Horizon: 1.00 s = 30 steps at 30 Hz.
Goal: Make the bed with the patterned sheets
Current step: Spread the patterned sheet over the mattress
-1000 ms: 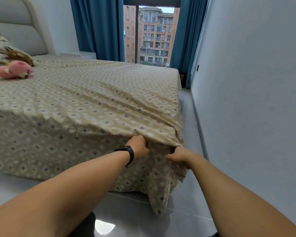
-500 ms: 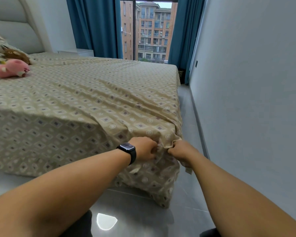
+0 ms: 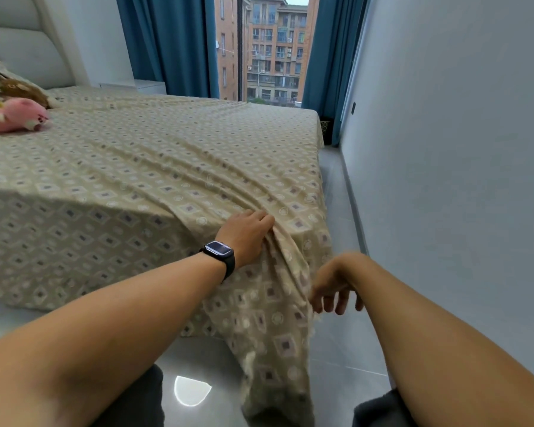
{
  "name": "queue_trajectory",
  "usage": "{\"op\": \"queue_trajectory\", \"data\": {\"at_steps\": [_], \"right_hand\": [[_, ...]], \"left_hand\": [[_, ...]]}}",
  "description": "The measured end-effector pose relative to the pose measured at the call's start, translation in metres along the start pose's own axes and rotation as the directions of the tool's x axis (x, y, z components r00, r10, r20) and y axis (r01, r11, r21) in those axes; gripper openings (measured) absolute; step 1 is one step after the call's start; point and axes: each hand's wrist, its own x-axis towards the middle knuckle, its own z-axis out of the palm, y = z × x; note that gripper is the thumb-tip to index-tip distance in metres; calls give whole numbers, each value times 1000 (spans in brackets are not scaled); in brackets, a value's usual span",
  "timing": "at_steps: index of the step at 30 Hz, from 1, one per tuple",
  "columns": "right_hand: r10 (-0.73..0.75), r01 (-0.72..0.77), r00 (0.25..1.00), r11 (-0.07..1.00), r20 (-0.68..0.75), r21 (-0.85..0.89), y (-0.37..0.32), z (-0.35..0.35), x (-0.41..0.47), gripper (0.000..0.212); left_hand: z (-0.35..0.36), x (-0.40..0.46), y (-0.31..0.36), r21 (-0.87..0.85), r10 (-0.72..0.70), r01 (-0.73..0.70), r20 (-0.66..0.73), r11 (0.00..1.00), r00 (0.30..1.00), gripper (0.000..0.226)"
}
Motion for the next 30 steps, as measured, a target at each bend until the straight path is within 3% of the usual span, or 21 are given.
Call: {"op": "queue_trajectory", "data": {"at_steps": [3,5,7,10,14,15,22,24,28,30], "right_hand": [[-31,60,976,990,-217,126,18,-9,17,37],[-38,183,851,956,-523,229,27,-16,32,30],[-27,313,704,909,-710,276,30,-20,49,28],[-52,369,667,890,-743,268,19,-19,60,36],[-16,315,598,924,-802,217,13,-18,67,12],[-16,308,594,928,-804,209,16,-19,67,14],[-45,316,765,895,-642,314,21,-37,32,17],[-50,359,747,870,-662,339,28,-41,13,19],[-43,465,611,828,-791,313,38,-50,-7,29],[-34,361,681,884,-731,296,36,-41,0,29]], "left_hand": [[-10,4,-2,-111,-17,12,-37,994,999,21],[-18,7,1,-218,-3,5,7,976,1000,23],[-22,3,2,-283,93,-62,96,957,991,25],[-25,-9,-4,-357,182,-138,93,924,979,30],[-29,-11,-9,-494,116,-115,-28,862,993,36],[-27,-12,-8,-517,115,-115,-32,848,993,33],[-14,-7,-13,-505,117,-56,89,861,989,28],[-23,-2,-11,-525,104,-46,81,850,991,29],[-43,3,-15,-657,-39,36,10,753,999,35],[-41,1,-14,-651,-28,70,75,756,997,37]]}}
